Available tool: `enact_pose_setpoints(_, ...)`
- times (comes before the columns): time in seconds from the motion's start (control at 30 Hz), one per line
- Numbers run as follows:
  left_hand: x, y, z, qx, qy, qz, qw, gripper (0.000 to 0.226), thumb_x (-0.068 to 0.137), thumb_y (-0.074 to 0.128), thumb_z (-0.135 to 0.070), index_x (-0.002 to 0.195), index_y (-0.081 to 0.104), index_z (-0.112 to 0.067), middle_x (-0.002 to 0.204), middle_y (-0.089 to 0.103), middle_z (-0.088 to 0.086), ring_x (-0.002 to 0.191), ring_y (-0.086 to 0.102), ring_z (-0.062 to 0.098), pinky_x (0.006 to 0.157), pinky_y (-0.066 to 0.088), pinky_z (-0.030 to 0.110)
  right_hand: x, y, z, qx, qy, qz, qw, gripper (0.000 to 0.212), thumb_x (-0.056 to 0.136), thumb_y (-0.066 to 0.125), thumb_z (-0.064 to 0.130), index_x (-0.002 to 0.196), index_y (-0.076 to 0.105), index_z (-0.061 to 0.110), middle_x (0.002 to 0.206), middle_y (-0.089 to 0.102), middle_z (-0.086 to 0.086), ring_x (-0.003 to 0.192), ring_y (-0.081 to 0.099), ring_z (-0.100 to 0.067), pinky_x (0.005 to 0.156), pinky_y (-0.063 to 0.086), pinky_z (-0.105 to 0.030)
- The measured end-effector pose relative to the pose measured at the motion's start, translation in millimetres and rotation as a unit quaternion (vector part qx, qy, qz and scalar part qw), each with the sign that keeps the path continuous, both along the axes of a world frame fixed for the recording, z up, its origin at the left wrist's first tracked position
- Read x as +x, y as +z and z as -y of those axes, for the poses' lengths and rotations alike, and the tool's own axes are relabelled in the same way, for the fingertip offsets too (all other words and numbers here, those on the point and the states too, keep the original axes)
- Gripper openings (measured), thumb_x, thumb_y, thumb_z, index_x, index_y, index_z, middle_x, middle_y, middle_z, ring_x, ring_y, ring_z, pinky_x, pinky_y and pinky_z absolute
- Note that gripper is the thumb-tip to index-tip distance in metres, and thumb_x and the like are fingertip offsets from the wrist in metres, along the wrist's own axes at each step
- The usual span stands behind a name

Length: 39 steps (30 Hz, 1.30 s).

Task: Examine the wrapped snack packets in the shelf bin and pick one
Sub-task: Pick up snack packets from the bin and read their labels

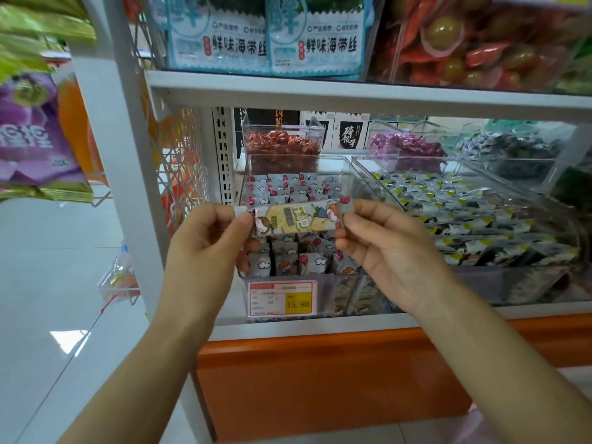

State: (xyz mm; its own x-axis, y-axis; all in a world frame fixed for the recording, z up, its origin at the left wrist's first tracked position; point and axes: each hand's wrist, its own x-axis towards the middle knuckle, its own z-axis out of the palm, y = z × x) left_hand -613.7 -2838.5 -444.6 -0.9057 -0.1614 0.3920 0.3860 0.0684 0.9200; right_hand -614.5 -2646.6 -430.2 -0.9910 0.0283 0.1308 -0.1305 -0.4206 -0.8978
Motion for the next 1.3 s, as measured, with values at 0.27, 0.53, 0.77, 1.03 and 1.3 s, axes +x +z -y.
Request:
enact_pose_setpoints(0.27, -2.6, 0.5, 3.1, 0.183, -0.100, 0.075, 0.975, 0.019, 0.089, 0.054, -0.006, 0.070, 0.052, -0.008, 0.057, 0.058, 0.000, 0.053, 0.059, 0.008, 0.049, 0.049, 0.017, -4.5, -3.0, -0.5, -0.040, -0.006, 0.029, 0.999, 0.025, 0.077, 0.054, -0.012, 0.098, 0.063, 0.000, 0.084, 0.062, -0.015, 0.061, 0.068, -0.015, 0.056, 0.054, -0.019)
enact_pose_setpoints(0.53, -1.8, 0.9, 1.3, 0.208, -0.165, 0.073, 0.961, 0.004, 0.073, 0.059, -0.008, 0.070, 0.059, -0.011, 0.057, 0.062, 0.001, 0.056, 0.062, 0.007, 0.054, 0.050, 0.013, -7.0, -3.2, -3.0, -0.081, -0.055, 0.050, 0.994, 0.023, 0.082, 0.051, -0.014, 0.094, 0.063, 0.002, 0.085, 0.064, -0.015, 0.057, 0.067, -0.014, 0.053, 0.053, -0.019)
enact_pose_setpoints(0.77, -4.1, 0.0, 3.2, 0.197, -0.240, 0.105, 0.945, 0.007, 0.069, 0.073, -0.014, 0.073, 0.067, -0.015, 0.077, 0.066, 0.005, 0.074, 0.067, 0.015, 0.065, 0.054, 0.021, -2.2, -4.4, -5.8, 0.037, -0.110, -0.038, 0.993, 0.023, 0.085, 0.052, -0.013, 0.081, 0.062, 0.007, 0.081, 0.063, -0.008, 0.068, 0.067, -0.018, 0.060, 0.054, -0.020)
enact_pose_setpoints(1.03, 1.3, 0.2, 0.2, 0.083, -0.126, 0.045, 0.987, 0.033, 0.061, 0.071, -0.039, 0.078, 0.059, -0.014, 0.072, 0.071, -0.001, 0.075, 0.071, 0.014, 0.065, 0.053, 0.017, 0.3, -5.9, -1.0, 0.133, -0.057, -0.087, 0.986, 0.018, 0.084, 0.050, -0.003, 0.079, 0.063, 0.008, 0.084, 0.073, -0.010, 0.081, 0.071, -0.027, 0.065, 0.059, -0.033)
enact_pose_setpoints(1.3, 4.7, 0.4, 0.8, 0.000, -0.109, 0.026, 0.994, 0.035, 0.064, 0.069, -0.039, 0.091, 0.061, -0.019, 0.091, 0.066, 0.016, 0.090, 0.066, 0.031, 0.077, 0.057, 0.031, 2.2, -7.6, 2.2, 0.230, -0.079, -0.131, 0.961, 0.014, 0.084, 0.065, 0.012, 0.081, 0.074, 0.022, 0.091, 0.069, -0.012, 0.088, 0.066, -0.030, 0.062, 0.058, -0.032)
